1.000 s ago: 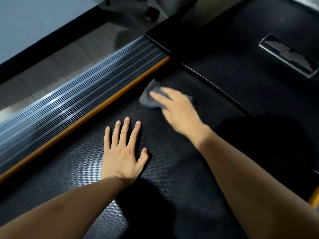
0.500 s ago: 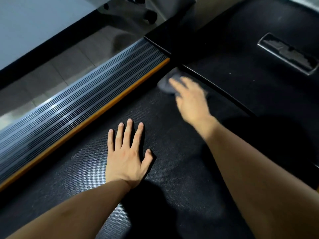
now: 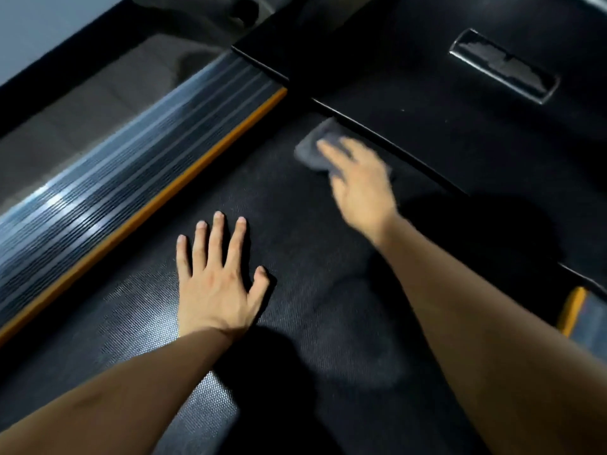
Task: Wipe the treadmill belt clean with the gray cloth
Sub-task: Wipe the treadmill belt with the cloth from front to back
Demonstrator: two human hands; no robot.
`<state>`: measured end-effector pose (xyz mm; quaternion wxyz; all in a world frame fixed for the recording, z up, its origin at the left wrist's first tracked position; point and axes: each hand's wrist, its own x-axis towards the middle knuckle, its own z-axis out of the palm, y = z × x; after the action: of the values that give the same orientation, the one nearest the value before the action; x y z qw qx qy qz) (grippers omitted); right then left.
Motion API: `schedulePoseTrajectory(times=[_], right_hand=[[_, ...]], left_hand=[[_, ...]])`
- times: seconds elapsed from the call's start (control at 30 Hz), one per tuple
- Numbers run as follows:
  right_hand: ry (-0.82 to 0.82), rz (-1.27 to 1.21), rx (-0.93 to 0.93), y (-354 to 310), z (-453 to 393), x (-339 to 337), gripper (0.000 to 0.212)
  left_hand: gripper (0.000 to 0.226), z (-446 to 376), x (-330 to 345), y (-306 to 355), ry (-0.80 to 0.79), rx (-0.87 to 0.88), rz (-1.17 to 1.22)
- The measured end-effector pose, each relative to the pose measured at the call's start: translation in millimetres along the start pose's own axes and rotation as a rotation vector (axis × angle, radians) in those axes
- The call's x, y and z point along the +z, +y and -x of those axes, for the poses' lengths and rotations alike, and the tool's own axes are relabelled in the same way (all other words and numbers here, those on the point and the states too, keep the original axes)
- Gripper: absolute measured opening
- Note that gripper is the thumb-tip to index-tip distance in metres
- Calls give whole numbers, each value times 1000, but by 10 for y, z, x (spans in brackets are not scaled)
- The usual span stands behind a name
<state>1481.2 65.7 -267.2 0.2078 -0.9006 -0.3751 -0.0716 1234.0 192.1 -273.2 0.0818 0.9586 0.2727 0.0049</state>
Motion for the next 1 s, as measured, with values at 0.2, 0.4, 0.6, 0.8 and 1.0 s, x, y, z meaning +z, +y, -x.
schedulePoseTrajectory(times=[0.2,0.4,0.6,0.8,1.0], right_hand=[[-42,-20,-73,-439,515,-23,55],[-73,-58,-187,-157,749,-191,55],[95,-2,135,260,679,-350,48],[-197,-145,-189,-432,1348,-349,58],[54,16,259,692,1017,-662,54]], left_hand=[[79,23,14,-1,23,-2,4],[79,29,5,-8,17,0,-5],[78,26,1,11,9,-6,2],[78,13,-6,8,15,-9,-3],[76,21,-11,29,15,-4,12]])
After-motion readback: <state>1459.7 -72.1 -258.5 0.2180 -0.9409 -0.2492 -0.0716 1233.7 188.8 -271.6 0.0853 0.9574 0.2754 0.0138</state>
